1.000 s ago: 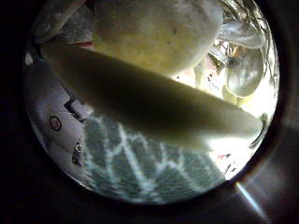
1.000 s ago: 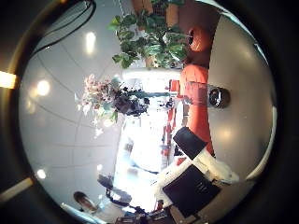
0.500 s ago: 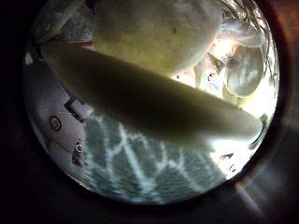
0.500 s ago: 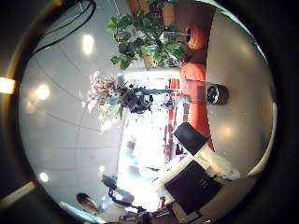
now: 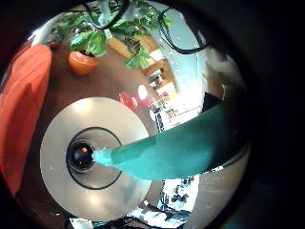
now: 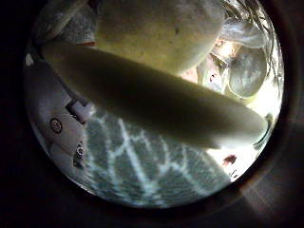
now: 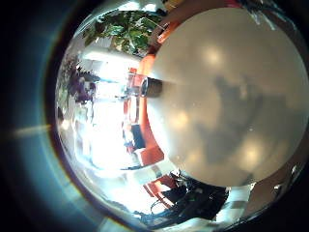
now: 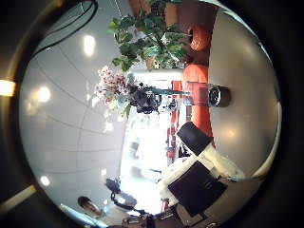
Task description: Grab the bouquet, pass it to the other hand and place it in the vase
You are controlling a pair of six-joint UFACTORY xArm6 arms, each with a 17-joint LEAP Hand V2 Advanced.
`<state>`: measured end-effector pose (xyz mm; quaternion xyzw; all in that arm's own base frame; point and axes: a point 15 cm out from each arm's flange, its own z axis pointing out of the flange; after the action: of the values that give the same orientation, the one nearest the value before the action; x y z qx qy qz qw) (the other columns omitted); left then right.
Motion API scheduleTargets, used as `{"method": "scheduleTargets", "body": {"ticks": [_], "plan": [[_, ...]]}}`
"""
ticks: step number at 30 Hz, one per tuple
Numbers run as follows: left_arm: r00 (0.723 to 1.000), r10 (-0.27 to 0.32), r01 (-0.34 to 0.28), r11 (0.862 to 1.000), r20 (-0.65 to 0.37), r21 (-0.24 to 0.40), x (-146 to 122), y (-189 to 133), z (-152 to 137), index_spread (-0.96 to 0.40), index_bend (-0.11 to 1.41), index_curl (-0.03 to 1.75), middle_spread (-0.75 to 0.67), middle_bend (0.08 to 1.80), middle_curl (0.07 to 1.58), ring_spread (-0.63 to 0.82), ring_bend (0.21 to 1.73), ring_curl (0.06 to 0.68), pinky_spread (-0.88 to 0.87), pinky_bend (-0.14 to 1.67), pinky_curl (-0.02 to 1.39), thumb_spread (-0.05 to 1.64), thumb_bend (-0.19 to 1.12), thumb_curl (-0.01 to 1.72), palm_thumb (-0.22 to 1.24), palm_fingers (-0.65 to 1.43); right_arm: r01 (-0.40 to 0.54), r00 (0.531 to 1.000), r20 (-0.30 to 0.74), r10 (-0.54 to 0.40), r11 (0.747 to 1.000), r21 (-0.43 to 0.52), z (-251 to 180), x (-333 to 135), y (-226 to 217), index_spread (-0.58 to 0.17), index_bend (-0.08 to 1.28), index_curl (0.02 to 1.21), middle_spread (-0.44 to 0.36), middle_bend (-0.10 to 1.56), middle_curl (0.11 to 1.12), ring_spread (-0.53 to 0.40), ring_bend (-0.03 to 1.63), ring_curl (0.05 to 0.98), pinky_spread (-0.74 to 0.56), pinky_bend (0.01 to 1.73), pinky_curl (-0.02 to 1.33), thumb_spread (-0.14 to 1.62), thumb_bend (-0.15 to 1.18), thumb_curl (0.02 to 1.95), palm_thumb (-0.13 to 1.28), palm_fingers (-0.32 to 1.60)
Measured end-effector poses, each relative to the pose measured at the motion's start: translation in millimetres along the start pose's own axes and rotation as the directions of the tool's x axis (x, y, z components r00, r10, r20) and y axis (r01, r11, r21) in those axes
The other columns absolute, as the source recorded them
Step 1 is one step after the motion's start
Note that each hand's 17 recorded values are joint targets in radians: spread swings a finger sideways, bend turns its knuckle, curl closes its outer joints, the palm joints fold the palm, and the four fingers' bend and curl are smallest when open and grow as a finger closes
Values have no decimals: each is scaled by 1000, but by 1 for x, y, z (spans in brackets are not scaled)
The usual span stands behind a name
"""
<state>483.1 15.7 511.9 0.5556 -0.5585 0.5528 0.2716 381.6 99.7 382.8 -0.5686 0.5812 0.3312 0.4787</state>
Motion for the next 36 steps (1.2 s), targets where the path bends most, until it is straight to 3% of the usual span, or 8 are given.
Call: {"method": "scheduleTargets", "body": {"ticks": [5,7,9,11,14,19,31,36], "plan": [[1000,-10,10,1000,-12,-11,-11,5,4,-739,491,1374,-538,1080,1019,-407,1436,529,-652,1006,973,1051,-68,865,922,976,-1,1000,0,1,1000,1,0,1,0,-335,158,274,64,227,351,201,544,237,441,576,279,1026,-23,532,725,160],[1000,-18,18,1000,-20,-24,-13,9,8,-729,458,1357,-528,1063,1005,-419,1326,511,-641,884,950,1022,-97,813,800,680,-2,1000,1,2,1000,-1,0,1,0,-334,158,274,64,224,351,201,542,236,443,583,280,1026,-23,532,725,164],[999,-31,29,999,-40,-46,-17,15,12,-646,377,1291,-370,745,944,-262,1184,523,-466,661,947,997,-109,725,600,-80,-1,1000,2,1,1000,-1,0,1,0,-335,158,273,65,226,351,201,541,236,445,582,275,1026,-23,532,725,169],[997,-36,32,998,-69,-58,-19,17,15,-551,246,1222,-192,501,840,-112,1107,440,-337,588,893,992,-95,678,510,-243,1,1000,1,-1,1000,-1,1,1,0,-335,161,275,65,227,351,201,541,237,441,570,273,1026,-23,531,725,168],[995,-38,34,998,-97,-44,-22,14,15,-332,60,1037,173,292,656,214,898,313,77,392,761,990,-74,584,359,-347,2,1000,1,-2,1000,-1,0,1,1,-334,157,274,65,226,352,200,547,236,446,573,269,1025,-23,531,725,182],[992,-82,81,997,-91,-15,-48,9,-1,-105,38,776,440,185,525,460,708,228,435,248,601,980,-51,490,257,-289,7,1000,1,-7,1000,-1,0,1,1,-335,157,273,49,225,353,194,561,239,447,568,266,1025,-23,531,725,190],[987,-154,154,988,39,-10,-101,17,-44,15,109,395,583,145,336,646,528,163,644,177,425,955,-32,384,199,-210,13,1000,4,-13,1000,-10,1,-2,3,-327,166,283,3,216,351,188,555,232,449,558,256,1025,-22,528,729,207],[984,-120,121,993,128,3,-102,27,-68,26,135,342,587,145,281,671,484,155,651,172,374,959,-28,369,223,-179,14,1000,4,-14,1000,-11,1,-2,4,-328,165,285,13,215,351,188,548,229,451,557,253,1021,-22,529,733,217]]}}
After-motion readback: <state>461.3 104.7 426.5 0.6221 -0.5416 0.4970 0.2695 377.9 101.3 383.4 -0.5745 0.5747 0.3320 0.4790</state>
